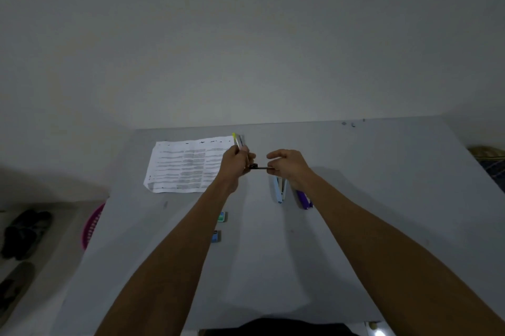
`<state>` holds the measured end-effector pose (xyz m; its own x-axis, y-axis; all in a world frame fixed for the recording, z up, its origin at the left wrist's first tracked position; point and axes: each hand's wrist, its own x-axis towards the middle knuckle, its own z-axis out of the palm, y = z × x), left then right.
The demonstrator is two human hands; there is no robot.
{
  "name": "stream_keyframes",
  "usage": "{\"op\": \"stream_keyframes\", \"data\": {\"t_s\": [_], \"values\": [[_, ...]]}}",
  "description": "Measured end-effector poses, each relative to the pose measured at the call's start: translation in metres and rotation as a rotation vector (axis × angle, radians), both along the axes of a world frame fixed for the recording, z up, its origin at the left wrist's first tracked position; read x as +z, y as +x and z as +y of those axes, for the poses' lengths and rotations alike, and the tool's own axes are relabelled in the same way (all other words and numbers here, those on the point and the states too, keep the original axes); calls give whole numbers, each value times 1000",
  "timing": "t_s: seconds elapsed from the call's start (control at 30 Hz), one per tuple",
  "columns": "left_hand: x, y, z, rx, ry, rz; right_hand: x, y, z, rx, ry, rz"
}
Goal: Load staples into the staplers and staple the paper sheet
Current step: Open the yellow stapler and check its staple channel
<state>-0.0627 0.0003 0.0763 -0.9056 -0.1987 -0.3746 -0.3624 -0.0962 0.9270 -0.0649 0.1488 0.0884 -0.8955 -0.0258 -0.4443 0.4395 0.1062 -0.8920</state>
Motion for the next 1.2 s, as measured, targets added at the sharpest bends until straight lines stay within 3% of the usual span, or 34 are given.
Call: {"op": "stream_keyframes", "data": {"t_s": [0.07,0.13,0.2,0.27,0.47,0.63,0.9,1.2], "values": [[-2,-1,-8,45,147,-39,-1,1,4,70,-42,-87],[-6,2,-15,45,248,-41,-5,1,9,161,89,-103],[-13,7,-18,10,235,-11,-11,-2,11,215,379,50],[-16,12,-17,-51,131,33,-8,-2,9,166,477,239],[-14,14,-9,-276,-190,99,15,-9,-8,259,370,530],[-8,13,-5,-356,-412,170,15,-13,-11,259,410,542],[-2,13,0,-435,-552,205,14,-11,-8,181,411,520],[7,13,2,-474,-574,236,13,-8,-12,102,420,575]]}}
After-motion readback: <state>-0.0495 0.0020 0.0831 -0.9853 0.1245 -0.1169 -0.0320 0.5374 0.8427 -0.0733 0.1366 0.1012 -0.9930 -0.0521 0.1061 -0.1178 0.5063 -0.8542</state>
